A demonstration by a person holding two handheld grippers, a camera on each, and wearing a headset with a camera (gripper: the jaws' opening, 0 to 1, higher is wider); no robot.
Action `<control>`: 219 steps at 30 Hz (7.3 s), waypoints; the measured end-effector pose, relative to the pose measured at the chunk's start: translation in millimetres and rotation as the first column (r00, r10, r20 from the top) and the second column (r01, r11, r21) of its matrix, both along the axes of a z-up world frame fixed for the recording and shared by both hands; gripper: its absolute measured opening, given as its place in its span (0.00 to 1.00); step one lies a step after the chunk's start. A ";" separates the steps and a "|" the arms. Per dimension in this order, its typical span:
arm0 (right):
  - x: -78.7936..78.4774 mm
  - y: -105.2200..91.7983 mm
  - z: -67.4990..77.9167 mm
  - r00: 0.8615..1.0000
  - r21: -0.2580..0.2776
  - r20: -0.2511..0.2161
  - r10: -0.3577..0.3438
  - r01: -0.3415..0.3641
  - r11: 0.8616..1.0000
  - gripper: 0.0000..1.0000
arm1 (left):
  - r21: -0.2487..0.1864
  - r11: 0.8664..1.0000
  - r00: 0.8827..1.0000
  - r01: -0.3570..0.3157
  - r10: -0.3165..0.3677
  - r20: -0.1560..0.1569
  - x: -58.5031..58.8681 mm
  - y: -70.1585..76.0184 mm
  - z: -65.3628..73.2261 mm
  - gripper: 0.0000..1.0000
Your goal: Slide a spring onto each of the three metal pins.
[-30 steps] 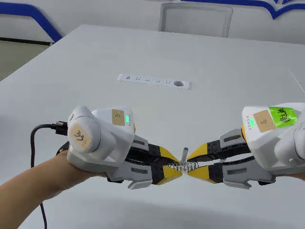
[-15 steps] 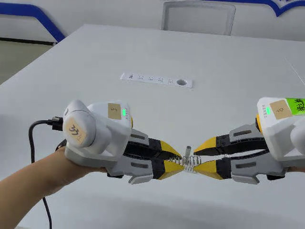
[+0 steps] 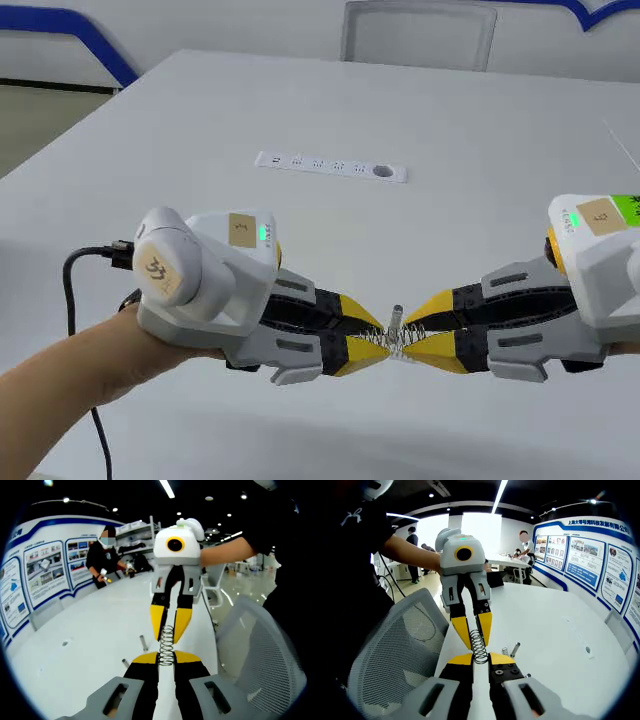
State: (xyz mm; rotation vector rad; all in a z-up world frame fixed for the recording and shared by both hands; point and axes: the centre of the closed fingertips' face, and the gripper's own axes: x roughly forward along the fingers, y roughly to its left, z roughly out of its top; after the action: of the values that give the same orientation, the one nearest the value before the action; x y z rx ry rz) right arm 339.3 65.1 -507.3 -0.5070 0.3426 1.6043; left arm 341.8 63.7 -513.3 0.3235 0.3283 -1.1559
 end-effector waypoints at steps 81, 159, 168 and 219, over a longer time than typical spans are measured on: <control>130.9 -62.9 -18.5 0.868 0.104 -0.045 -0.494 0.496 0.862 0.11 | -0.074 0.952 0.952 -0.297 0.289 -0.103 23.0 73.0 -13.8 0.64; 123.4 -80.6 -108.6 0.817 -0.060 -0.069 -0.573 0.570 0.820 0.19 | -0.075 0.933 0.927 -0.353 0.338 -0.163 16.5 76.6 -18.5 0.77; 115.8 -68.8 -66.3 0.823 0.051 -0.074 -0.563 0.567 0.822 0.19 | -0.077 0.932 0.927 -0.353 0.338 -0.163 17.4 76.1 -17.8 0.77; 82.2 -10.4 -156.1 0.894 -0.293 -0.041 -0.446 0.416 0.861 0.12 | -0.095 0.909 0.904 -0.405 0.384 -0.187 15.3 95.9 -23.8 0.75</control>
State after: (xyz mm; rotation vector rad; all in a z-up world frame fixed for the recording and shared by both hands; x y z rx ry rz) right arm 421.5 54.7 -663.4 -0.5131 0.7200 1.1496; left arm 357.1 159.6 -537.1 0.0378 0.4383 -0.7975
